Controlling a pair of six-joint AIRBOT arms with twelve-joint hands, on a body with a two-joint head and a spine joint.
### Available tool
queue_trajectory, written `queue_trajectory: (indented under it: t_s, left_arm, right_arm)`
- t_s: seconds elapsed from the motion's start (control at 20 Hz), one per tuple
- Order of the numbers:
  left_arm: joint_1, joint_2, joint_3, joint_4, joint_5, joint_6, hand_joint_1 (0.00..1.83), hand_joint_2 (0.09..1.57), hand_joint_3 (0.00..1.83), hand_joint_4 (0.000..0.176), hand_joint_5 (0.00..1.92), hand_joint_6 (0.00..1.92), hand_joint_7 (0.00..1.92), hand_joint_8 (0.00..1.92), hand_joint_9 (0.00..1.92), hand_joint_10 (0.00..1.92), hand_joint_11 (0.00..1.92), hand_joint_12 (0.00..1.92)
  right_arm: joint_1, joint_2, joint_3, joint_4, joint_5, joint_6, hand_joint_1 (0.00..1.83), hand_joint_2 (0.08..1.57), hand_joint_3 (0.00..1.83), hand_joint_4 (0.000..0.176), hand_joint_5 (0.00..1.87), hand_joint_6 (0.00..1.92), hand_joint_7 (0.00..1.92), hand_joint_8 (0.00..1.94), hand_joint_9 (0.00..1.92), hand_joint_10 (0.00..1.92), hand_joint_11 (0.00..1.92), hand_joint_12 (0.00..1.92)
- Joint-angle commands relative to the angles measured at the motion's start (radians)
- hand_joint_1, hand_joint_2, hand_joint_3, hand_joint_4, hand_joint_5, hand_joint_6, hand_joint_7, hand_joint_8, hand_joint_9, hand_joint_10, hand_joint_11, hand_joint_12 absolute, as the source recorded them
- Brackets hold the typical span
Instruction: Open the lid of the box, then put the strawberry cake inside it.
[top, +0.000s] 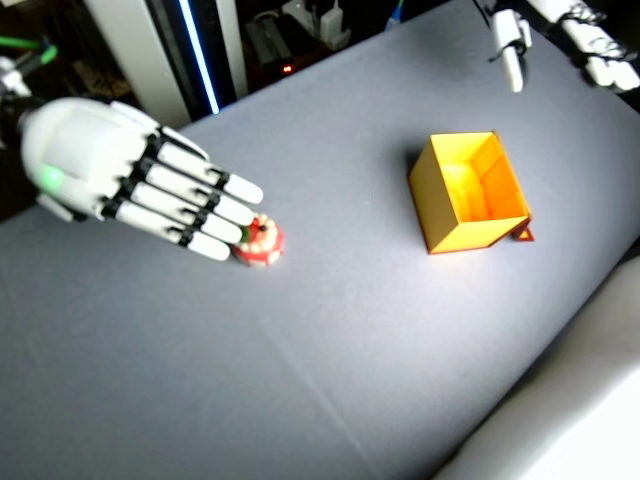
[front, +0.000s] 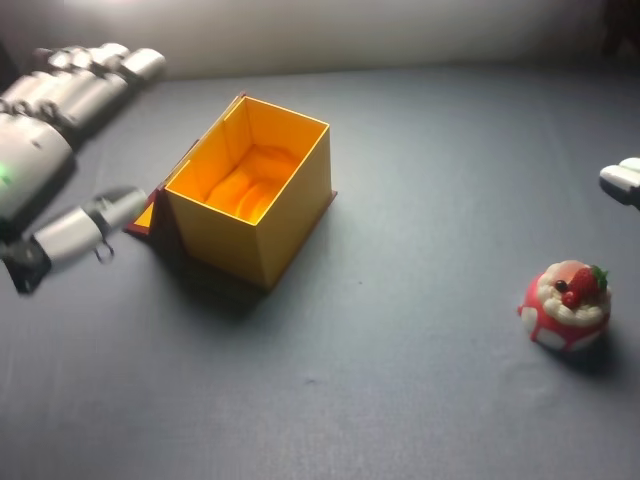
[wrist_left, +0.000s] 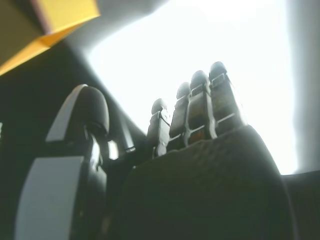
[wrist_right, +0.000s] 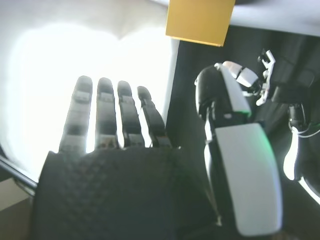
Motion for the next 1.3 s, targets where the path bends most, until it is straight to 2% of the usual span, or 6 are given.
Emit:
queue_trajectory:
  t_s: [0.0,0.35,0.7,0.75,0.8,1.25]
  left_arm:
    - [-0.001,0.022,-0.006,0.019,-0.101,0.001,0.69,1.39,0.00,0.108,0.00,0.00,0.00,0.00,0.00,0.00,0.00,0.00]
    - [0.017,0.121,-0.087,0.251,0.057,-0.014,0.55,1.38,0.01,0.000,0.19,0.03,0.00,0.00,0.00,0.00,0.00,0.45]
    - [-0.008,0.120,-0.091,0.375,0.180,-0.074,0.61,1.39,0.00,0.025,0.20,0.00,0.00,0.00,0.01,0.00,0.00,0.55]
    - [-0.012,0.118,-0.091,0.391,0.187,-0.083,0.63,1.39,0.00,0.013,0.20,0.00,0.00,0.00,0.00,0.00,0.00,0.44]
    - [-0.013,0.118,-0.091,0.401,0.192,-0.089,0.64,1.38,0.00,0.017,0.20,0.00,0.00,0.00,0.00,0.00,0.00,0.43]
    - [0.024,0.126,-0.109,0.393,0.158,-0.104,0.51,1.43,0.00,0.030,0.13,0.00,0.00,0.00,0.00,0.00,0.00,0.25]
  right_arm:
    - [0.021,-0.006,0.012,-0.004,0.077,0.009,0.68,1.22,0.00,0.000,0.00,0.00,0.00,0.00,0.00,0.00,0.00,0.00]
    - [0.140,-0.094,0.104,-0.047,-0.152,0.019,0.85,1.12,0.00,0.000,0.03,0.01,0.04,0.01,0.07,0.03,0.00,0.41]
    - [0.223,-0.176,0.192,-0.055,-0.317,0.019,0.94,1.14,0.00,0.000,0.22,0.02,0.38,0.03,0.30,0.27,0.00,1.43]
    - [0.239,-0.189,0.210,-0.055,-0.341,0.020,1.17,1.21,0.00,0.000,0.59,1.10,0.86,1.04,0.61,1.19,0.43,1.79]
    - [0.249,-0.195,0.218,-0.055,-0.347,0.022,1.21,1.22,0.00,0.000,0.72,1.12,0.86,1.39,0.94,1.47,0.88,1.89]
    - [0.378,-0.177,0.227,-0.194,-0.279,0.107,1.18,1.30,0.00,0.000,0.62,1.22,0.72,1.71,0.90,1.89,0.99,1.92]
